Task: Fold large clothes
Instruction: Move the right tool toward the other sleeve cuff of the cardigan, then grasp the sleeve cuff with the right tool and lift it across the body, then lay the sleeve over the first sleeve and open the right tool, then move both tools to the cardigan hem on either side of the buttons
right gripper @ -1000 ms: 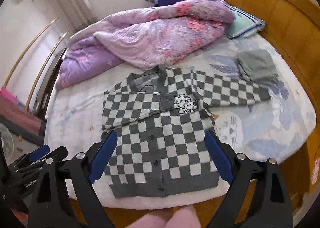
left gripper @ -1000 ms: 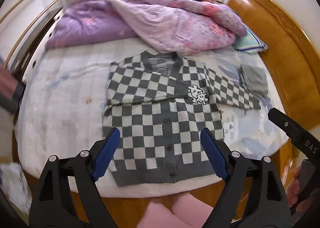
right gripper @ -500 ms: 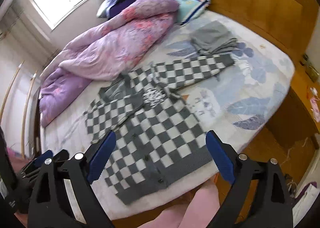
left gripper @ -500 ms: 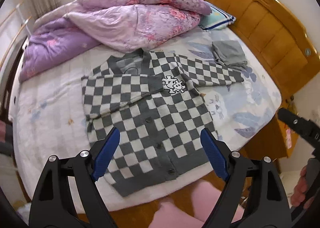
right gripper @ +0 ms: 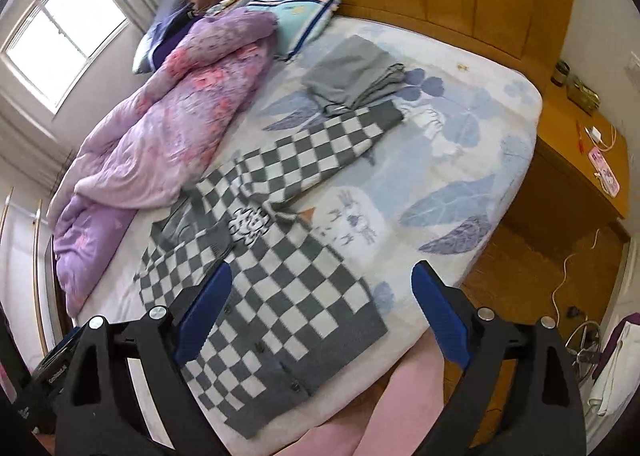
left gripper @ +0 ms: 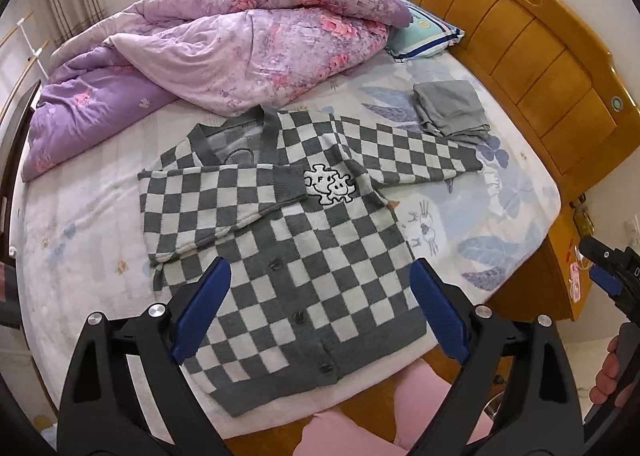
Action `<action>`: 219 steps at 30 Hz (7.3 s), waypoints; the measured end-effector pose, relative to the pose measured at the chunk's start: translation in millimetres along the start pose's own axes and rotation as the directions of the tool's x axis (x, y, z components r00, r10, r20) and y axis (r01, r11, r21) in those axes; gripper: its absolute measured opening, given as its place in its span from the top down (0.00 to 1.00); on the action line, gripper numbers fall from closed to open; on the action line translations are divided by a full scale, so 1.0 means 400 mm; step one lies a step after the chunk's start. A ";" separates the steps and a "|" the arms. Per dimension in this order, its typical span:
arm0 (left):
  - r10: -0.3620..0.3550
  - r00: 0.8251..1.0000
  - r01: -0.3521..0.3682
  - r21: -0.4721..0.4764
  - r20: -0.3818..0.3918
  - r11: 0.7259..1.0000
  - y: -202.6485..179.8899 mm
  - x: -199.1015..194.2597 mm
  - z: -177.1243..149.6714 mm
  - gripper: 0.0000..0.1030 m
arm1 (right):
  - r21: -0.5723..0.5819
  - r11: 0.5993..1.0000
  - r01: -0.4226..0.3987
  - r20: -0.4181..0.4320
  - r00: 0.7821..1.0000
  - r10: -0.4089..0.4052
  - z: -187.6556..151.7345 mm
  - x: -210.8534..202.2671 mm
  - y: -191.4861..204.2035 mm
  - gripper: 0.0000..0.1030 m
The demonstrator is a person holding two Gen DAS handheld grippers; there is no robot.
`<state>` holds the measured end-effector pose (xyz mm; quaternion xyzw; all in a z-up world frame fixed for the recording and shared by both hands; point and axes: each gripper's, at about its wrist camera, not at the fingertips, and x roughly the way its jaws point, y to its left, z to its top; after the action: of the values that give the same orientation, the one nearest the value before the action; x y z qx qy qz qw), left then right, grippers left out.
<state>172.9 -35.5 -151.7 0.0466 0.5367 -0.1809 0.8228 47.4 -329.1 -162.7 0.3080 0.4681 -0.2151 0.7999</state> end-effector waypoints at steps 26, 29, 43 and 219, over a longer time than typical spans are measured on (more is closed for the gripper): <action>0.205 0.976 -0.214 -0.162 -0.074 0.963 -0.220 0.637 0.315 0.12 | 0.304 0.945 -0.122 -0.248 0.948 0.202 0.600 0.884 -0.438 0.15; 0.223 0.968 -0.240 -0.179 -0.112 0.954 -0.191 0.722 0.321 0.24 | 0.325 0.941 -0.092 -0.248 0.952 0.179 0.625 0.983 -0.452 0.15; 0.222 0.956 -0.260 -0.202 -0.191 0.944 -0.131 0.983 0.357 0.97 | 0.258 0.964 -0.064 -0.149 0.983 0.105 0.660 1.076 -0.468 0.90; 0.125 0.962 -0.192 -0.276 -0.243 0.942 0.354 0.257 -0.058 0.40 | -0.532 0.831 -0.164 -0.452 0.884 -0.115 -0.098 0.418 0.500 0.08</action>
<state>238.8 77.1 -270.6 -0.0144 0.6407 -0.0245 0.7673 228.3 -167.8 -266.4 0.1106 0.6839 0.0214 0.7208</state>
